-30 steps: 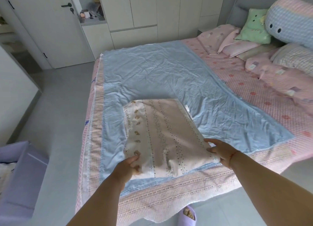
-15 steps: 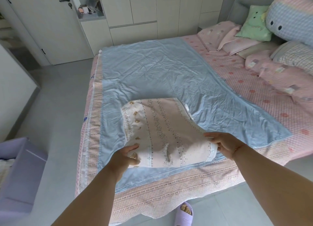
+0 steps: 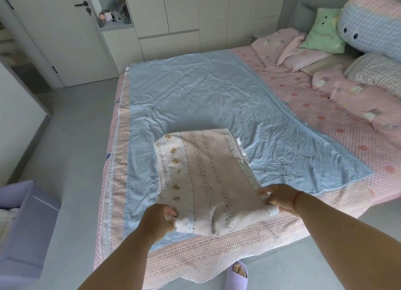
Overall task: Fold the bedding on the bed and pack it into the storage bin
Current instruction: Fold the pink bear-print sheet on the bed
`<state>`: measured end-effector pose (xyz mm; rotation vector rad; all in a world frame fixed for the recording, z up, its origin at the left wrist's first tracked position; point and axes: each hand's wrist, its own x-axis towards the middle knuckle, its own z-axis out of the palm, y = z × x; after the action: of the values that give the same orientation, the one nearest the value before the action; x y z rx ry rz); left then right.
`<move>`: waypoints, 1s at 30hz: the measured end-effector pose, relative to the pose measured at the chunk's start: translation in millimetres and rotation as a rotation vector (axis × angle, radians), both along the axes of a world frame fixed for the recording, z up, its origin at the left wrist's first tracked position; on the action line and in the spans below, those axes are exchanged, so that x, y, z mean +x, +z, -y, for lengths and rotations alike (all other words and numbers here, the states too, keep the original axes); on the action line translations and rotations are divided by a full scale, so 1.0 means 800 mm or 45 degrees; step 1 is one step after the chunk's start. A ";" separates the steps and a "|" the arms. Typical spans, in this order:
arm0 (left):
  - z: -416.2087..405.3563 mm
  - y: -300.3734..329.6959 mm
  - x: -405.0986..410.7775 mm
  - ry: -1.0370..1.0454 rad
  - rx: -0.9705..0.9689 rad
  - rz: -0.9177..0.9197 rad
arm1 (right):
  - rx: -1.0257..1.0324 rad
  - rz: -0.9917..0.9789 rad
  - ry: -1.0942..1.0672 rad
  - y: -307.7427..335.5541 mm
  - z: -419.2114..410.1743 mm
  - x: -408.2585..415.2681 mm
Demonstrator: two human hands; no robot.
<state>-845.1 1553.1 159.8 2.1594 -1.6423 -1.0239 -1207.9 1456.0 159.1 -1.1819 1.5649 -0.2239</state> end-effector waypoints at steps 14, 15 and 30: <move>0.029 0.044 0.026 -0.079 -0.103 -0.023 | 0.087 0.365 -0.348 0.046 0.022 0.012; 0.043 0.051 0.027 -0.063 -0.134 -0.031 | 0.048 0.421 -0.388 0.051 0.034 0.013; 0.263 0.053 0.064 -0.013 -0.336 0.163 | -0.445 -0.368 0.269 0.043 0.239 0.029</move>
<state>-794.0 1343.0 202.5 2.0780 -1.7355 -0.6393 -1184.8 1264.5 193.7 -1.7045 1.6757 -0.1985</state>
